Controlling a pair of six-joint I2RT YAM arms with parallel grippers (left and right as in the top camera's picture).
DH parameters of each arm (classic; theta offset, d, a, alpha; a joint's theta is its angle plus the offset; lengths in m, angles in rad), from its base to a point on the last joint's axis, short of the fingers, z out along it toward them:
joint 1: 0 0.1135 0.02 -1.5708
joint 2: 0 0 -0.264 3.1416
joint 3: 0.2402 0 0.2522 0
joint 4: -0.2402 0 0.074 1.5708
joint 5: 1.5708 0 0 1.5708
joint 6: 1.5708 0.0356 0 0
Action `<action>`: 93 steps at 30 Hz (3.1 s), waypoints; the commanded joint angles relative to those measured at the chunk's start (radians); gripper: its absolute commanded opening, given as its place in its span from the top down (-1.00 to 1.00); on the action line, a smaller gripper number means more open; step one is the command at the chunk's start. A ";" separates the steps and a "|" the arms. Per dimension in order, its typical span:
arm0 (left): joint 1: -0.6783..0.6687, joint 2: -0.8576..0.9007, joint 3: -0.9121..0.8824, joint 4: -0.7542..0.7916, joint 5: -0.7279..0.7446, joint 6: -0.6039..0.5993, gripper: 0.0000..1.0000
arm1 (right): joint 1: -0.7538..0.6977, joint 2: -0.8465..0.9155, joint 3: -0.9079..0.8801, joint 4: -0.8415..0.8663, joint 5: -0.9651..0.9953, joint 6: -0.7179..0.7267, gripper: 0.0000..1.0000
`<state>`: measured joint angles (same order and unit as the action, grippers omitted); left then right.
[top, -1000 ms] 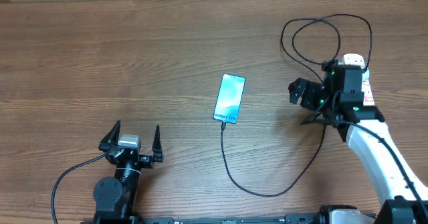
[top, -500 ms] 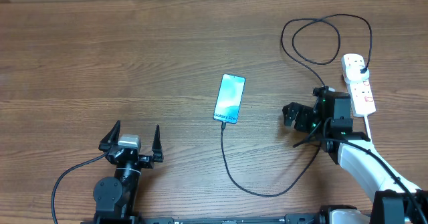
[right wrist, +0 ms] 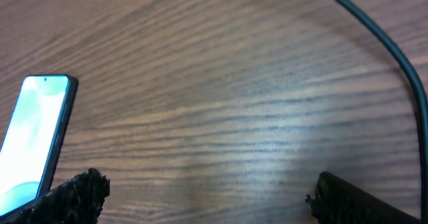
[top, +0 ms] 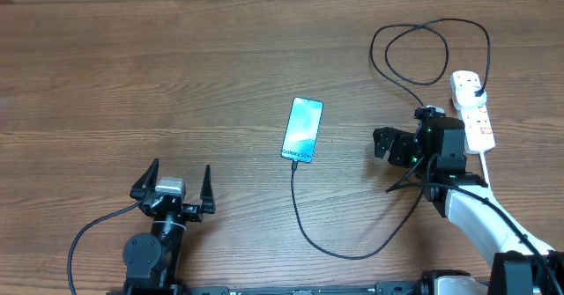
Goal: Plug charger to phone and switch on socket
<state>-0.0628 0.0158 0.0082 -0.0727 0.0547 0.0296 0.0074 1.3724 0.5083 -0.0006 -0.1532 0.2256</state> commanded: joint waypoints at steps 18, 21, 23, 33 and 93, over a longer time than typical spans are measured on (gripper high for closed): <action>0.009 -0.011 -0.003 -0.003 -0.011 0.016 -1.00 | 0.005 -0.032 -0.312 0.467 -0.032 -0.014 -1.00; 0.009 -0.011 -0.003 -0.003 -0.011 0.016 -1.00 | 0.005 -0.038 -0.338 0.480 -0.032 -0.014 -1.00; 0.009 -0.011 -0.003 -0.003 -0.011 0.016 -0.99 | 0.005 -0.045 -0.358 0.494 -0.032 -0.014 -1.00; 0.009 -0.011 -0.003 -0.003 -0.011 0.016 -0.99 | 0.005 -0.141 -0.430 0.494 -0.031 -0.015 -1.00; 0.009 -0.011 -0.003 -0.003 -0.011 0.016 -1.00 | 0.005 -0.755 -0.500 0.026 -0.028 -0.025 -1.00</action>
<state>-0.0628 0.0158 0.0082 -0.0731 0.0547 0.0296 0.0074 0.6682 0.0177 0.0486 -0.1791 0.2085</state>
